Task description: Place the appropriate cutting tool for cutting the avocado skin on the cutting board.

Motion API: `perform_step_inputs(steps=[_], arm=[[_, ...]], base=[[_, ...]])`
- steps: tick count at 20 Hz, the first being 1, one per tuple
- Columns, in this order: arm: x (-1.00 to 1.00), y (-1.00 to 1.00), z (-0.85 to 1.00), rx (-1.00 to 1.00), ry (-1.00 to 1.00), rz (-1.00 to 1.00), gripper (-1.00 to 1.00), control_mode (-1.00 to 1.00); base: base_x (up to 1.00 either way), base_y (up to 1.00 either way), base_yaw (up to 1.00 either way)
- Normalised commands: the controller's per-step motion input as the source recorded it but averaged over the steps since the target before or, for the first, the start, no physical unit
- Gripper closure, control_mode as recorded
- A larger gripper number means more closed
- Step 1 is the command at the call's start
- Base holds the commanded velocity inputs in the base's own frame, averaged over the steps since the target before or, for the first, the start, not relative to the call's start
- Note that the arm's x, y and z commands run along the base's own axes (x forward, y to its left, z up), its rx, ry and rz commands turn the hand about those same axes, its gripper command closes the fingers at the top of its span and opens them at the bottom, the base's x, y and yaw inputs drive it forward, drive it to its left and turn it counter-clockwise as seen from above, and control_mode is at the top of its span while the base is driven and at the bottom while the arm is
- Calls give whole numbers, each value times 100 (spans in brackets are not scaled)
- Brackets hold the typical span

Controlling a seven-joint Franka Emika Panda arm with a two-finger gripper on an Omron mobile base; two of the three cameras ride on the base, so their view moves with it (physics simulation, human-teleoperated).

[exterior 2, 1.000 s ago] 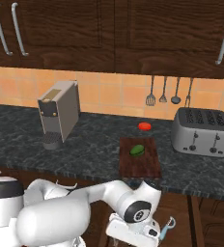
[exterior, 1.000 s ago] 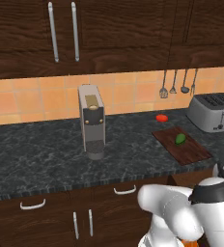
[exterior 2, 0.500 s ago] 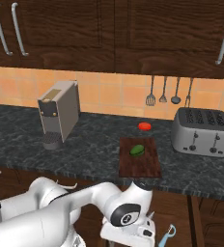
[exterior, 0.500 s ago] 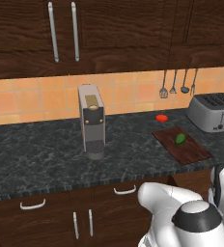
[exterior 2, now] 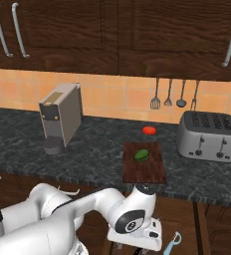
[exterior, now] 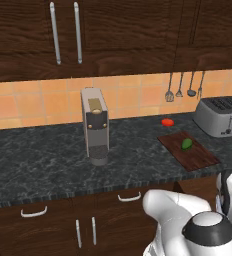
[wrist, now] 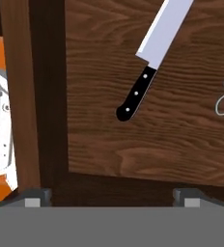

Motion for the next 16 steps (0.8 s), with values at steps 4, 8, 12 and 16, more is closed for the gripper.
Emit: perform_step_inputs(steps=[4, 8, 12, 16], arm=[[27, -30, -16, 0, 0, 0, -100, -100], [12, -24, -29, 0, 0, -2, -100, -100], [10, 1, -20, 0, 0, -8, -100, -100], [17, 2, -10, 0, 0, -15, -100, -100]], base=[[0, 0, 0], [0, 0, 0], [0, 0, 0], [0, 0, 0]])
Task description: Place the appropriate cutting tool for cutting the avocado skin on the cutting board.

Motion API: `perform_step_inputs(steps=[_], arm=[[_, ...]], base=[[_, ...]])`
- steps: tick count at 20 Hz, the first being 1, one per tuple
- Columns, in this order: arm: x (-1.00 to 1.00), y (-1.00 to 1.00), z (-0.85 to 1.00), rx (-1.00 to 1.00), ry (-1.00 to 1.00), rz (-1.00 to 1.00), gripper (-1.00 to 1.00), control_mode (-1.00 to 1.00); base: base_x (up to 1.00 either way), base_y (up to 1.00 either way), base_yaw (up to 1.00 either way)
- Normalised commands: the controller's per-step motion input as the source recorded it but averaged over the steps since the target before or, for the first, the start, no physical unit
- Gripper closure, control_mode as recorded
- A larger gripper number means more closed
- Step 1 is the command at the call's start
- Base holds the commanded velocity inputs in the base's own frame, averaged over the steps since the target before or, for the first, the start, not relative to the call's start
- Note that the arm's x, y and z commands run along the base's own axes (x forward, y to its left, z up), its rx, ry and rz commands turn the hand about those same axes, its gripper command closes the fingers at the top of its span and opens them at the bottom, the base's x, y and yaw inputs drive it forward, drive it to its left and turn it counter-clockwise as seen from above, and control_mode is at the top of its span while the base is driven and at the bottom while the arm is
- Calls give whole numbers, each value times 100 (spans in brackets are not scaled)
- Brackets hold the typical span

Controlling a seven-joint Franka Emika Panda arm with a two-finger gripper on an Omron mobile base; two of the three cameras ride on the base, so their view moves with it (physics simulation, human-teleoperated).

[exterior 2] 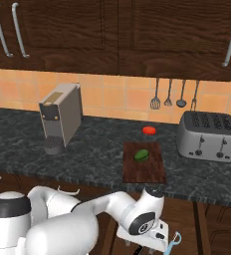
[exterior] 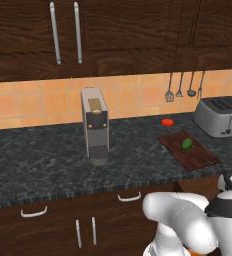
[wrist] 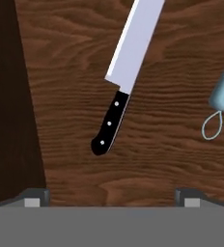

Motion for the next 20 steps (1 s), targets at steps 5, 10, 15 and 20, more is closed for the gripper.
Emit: perform_step_inputs(steps=[5, 10, 15, 20], arm=[[7, 0, -31, 0, 0, -14, -100, -100], [8, 10, -33, 0, 0, -9, -100, -100], [5, 3, -29, 0, 0, -6, -100, -100], [1, 2, -34, 0, 0, -3, -100, -100]], base=[[0, 0, 0], [0, 0, 0], [0, 0, 0], [0, 0, 0]])
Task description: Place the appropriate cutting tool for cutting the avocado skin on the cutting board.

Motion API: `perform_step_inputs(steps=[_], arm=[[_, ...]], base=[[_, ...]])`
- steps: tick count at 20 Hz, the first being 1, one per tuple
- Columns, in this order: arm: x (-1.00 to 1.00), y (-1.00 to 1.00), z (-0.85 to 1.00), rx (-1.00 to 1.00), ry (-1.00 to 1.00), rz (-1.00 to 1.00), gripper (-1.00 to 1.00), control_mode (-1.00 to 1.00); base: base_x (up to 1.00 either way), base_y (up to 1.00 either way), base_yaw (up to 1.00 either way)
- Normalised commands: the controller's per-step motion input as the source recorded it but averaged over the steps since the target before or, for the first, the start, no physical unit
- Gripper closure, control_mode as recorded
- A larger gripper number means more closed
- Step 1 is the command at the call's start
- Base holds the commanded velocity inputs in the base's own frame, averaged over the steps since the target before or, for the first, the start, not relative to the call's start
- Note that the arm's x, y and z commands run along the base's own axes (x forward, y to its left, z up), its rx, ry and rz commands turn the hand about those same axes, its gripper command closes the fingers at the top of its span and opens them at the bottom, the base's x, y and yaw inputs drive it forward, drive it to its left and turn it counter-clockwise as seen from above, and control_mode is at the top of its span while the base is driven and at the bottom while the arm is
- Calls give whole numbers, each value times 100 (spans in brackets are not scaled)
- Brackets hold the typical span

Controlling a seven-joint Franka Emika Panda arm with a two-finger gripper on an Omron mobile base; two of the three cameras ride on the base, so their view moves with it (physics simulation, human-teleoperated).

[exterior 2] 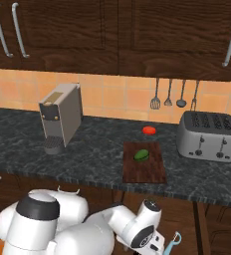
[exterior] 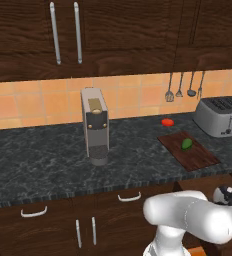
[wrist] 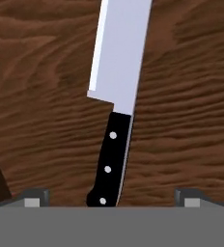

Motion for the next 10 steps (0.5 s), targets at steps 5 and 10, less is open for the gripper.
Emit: perform_step_inputs(steps=[5, 10], arm=[[1, 9, -38, 0, 0, -1, -100, -100], [3, 15, -37, 0, 1, 0, -100, -100]], base=[[0, 0, 0], [0, 0, 0]])
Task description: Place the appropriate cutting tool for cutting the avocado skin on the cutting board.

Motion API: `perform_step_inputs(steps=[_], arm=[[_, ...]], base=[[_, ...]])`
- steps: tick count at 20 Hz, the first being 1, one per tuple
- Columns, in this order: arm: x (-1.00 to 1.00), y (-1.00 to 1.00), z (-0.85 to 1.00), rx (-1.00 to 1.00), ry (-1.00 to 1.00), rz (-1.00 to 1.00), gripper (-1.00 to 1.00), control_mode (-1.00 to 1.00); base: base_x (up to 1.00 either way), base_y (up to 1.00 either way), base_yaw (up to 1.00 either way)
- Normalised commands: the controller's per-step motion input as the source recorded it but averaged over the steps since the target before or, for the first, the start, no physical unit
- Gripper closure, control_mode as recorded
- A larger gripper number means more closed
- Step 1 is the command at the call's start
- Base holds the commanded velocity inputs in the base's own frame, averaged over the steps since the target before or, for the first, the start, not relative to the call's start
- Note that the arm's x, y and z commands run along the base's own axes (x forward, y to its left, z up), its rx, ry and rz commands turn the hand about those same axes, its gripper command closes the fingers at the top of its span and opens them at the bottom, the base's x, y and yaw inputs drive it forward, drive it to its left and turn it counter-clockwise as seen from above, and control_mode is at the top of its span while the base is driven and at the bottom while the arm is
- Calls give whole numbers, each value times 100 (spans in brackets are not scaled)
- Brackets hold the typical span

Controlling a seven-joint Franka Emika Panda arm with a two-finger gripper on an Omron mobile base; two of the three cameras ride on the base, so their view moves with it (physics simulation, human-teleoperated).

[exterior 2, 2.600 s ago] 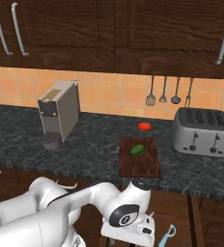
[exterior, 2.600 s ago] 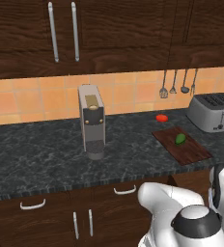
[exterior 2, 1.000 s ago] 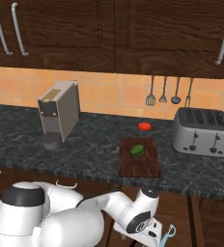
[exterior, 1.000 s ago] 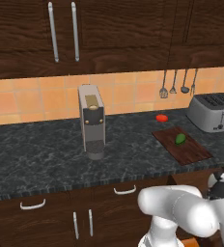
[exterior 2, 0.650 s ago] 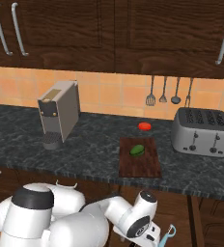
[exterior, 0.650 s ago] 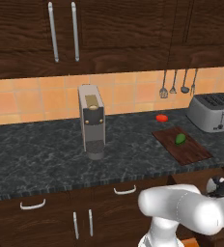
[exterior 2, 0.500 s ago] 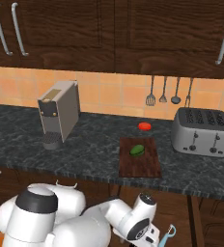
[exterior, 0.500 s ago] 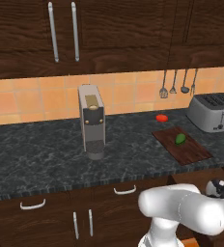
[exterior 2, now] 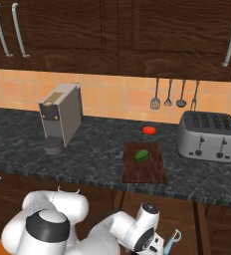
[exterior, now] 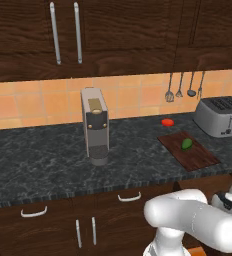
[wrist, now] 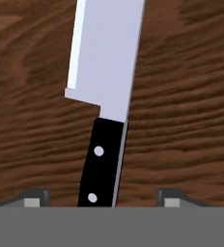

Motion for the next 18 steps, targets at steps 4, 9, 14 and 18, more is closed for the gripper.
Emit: perform_step_inputs(steps=[4, 9, 14, 18], arm=[[1, 17, -38, 0, 0, 0, 100, -100], [0, 31, -37, -2, 0, 0, 100, -100], [-3, 36, -3, 0, 0, -3, 100, -100], [-36, 9, 34, 0, 0, -9, 100, -100]], base=[[0, 0, 0], [0, 0, 0], [0, 0, 0], [0, 0, 0]])
